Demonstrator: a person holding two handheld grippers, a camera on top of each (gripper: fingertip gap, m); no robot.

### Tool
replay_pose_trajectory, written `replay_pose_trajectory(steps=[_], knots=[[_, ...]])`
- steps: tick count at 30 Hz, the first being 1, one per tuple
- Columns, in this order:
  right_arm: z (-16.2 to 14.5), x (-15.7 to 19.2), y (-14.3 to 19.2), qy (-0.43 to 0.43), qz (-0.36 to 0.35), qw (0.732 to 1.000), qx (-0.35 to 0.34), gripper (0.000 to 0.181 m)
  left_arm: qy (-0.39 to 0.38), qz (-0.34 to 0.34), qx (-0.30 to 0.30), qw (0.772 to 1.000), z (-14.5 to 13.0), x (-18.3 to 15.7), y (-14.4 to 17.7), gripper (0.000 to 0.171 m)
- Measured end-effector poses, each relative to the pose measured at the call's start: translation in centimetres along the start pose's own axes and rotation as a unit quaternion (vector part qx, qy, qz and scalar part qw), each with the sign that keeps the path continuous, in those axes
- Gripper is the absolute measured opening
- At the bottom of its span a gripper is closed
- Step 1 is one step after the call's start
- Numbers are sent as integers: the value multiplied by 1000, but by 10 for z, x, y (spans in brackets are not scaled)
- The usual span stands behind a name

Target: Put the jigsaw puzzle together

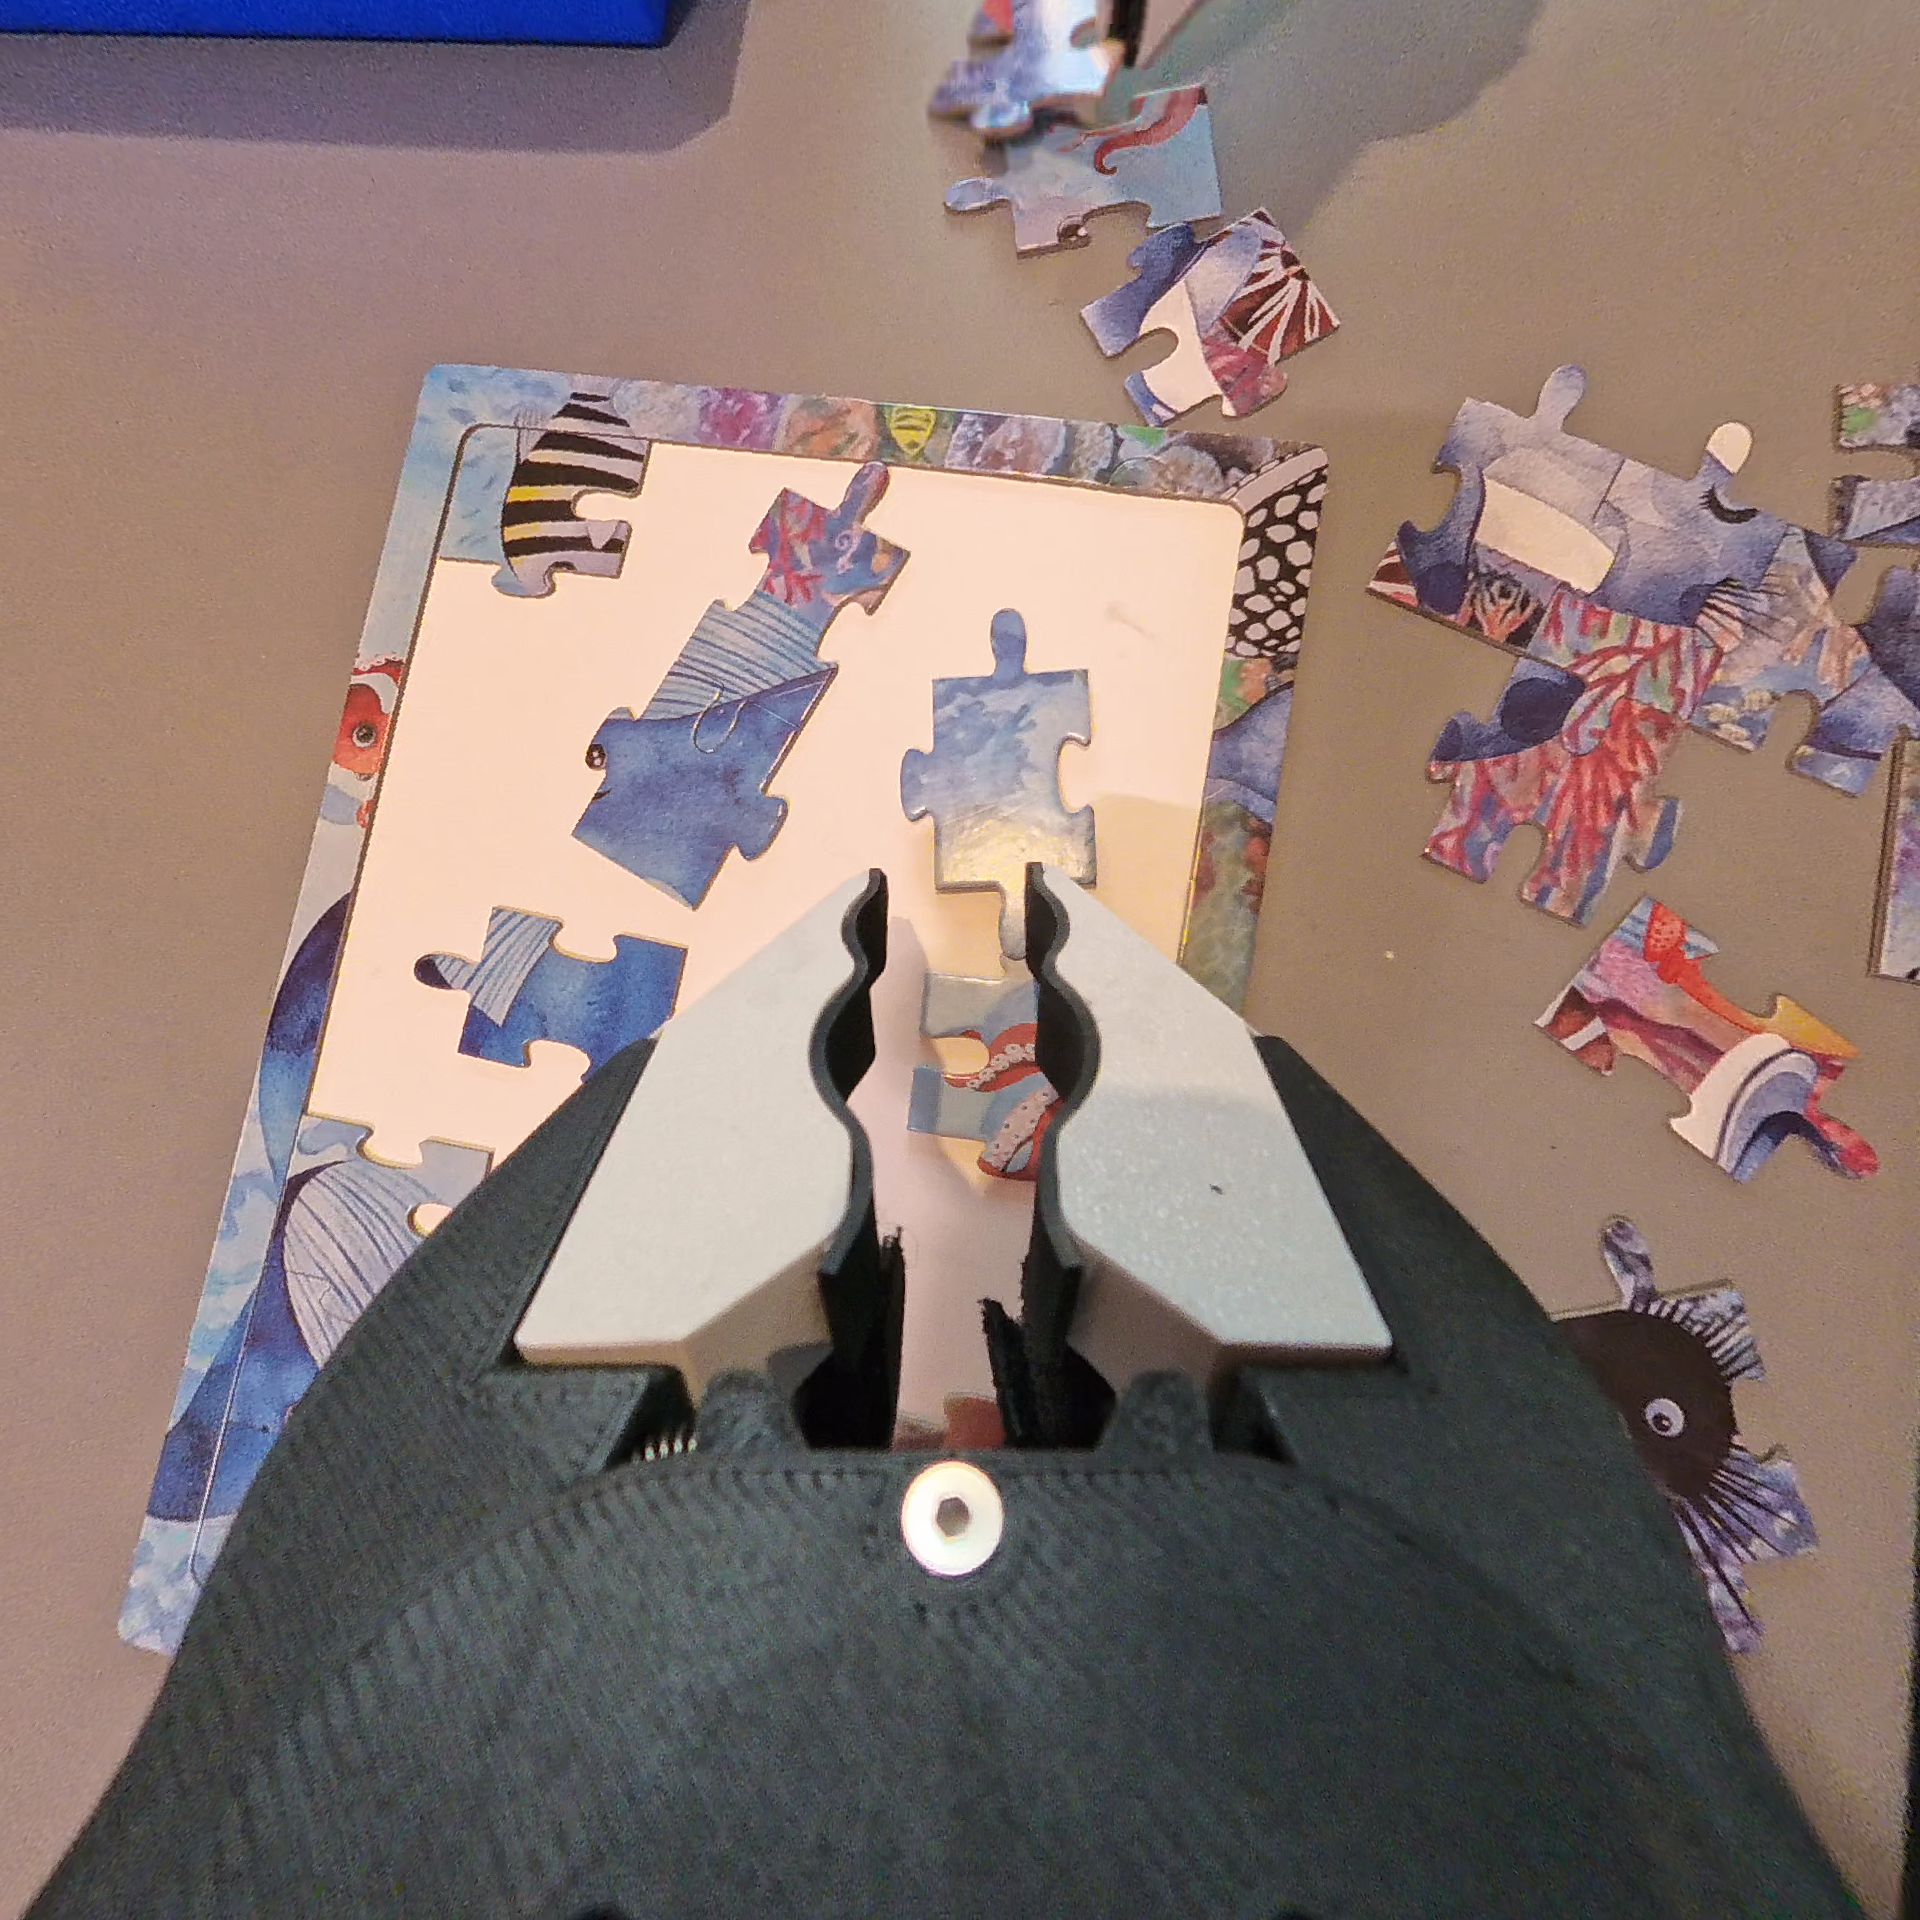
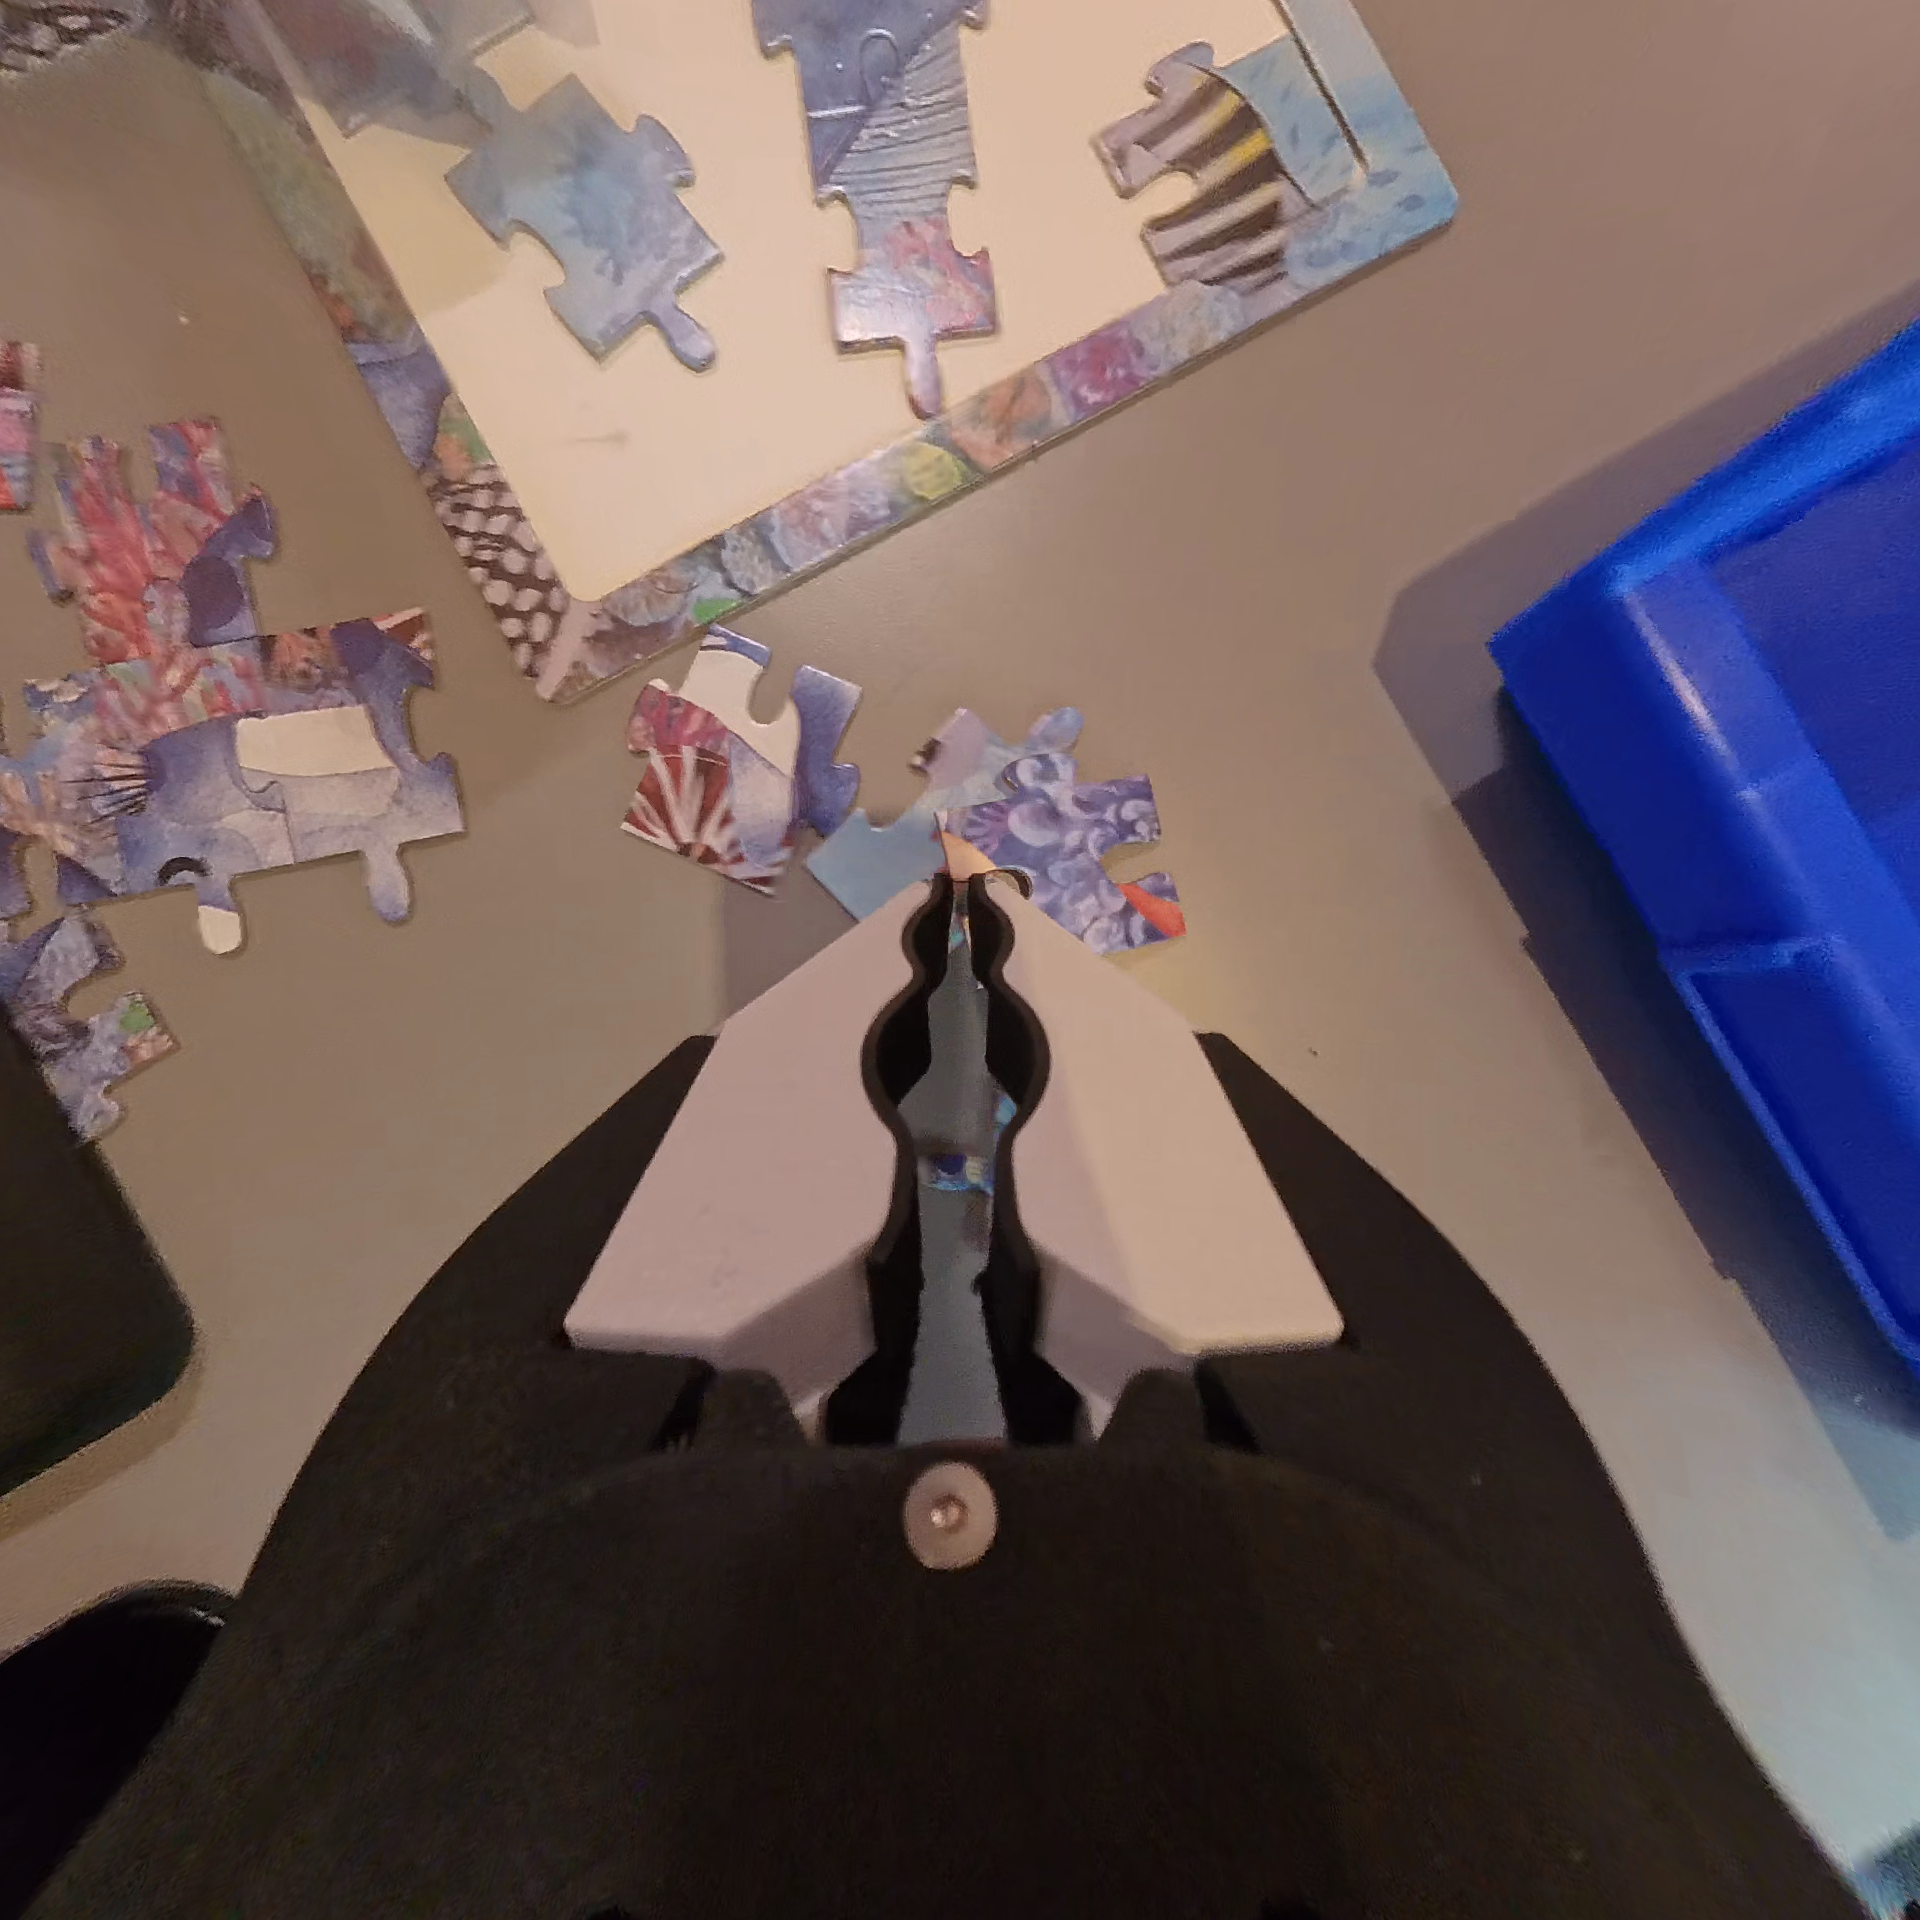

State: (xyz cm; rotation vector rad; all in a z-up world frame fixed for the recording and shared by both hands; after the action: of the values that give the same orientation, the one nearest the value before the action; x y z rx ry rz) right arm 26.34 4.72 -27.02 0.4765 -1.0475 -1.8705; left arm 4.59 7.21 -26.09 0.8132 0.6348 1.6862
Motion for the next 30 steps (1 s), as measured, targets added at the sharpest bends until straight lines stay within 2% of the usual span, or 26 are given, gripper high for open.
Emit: replay_pose_trajectory(steps=[6, 8, 12, 15, 19, 24, 30], knots=[[-9, -19, 7, -34, -51, 998, 8, 3, -4, -1, 9, 1000, -2, -1, -3, 25], [-4, -16, 8, -28, -43, 999, -7, 19, -4, 0, 12, 1000, -3, 0, -2, 25], [3, -2, 4, -3, -6, 1000, -21, 41, 8, -9, 11, 1000, -4, 3, 1, 31], [-1, 4, -6, 1, 19, 1000, -3, 56, 17, -23, 7, 1000, -3, 1, 0, 36], [-5, 5, -5, -5, 23, 1000, 4, 64, 5, -24, 18, 1000, -5, -4, -5, 41], [-8, -5, 15, -31, -1, 999, -30, 60, 8, -25, 17, 1000, -5, -3, -3, 43], [-21, -14, 26, -64, -15, 997, -30, 43, 7, -27, 20, 999, -6, -2, -2, 44]])
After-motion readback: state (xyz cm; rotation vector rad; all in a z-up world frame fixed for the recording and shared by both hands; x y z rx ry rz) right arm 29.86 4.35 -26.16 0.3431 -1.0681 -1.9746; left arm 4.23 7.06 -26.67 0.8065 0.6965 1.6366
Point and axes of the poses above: each gripper's, where its closed fingertips meet, y back along the fingers, z out of its top, x = y × z across the jaws, the point moved 4 cm from there along y, back along the fingers, and after that the axes turned 7 degrees about z, right-handed, at the moved point
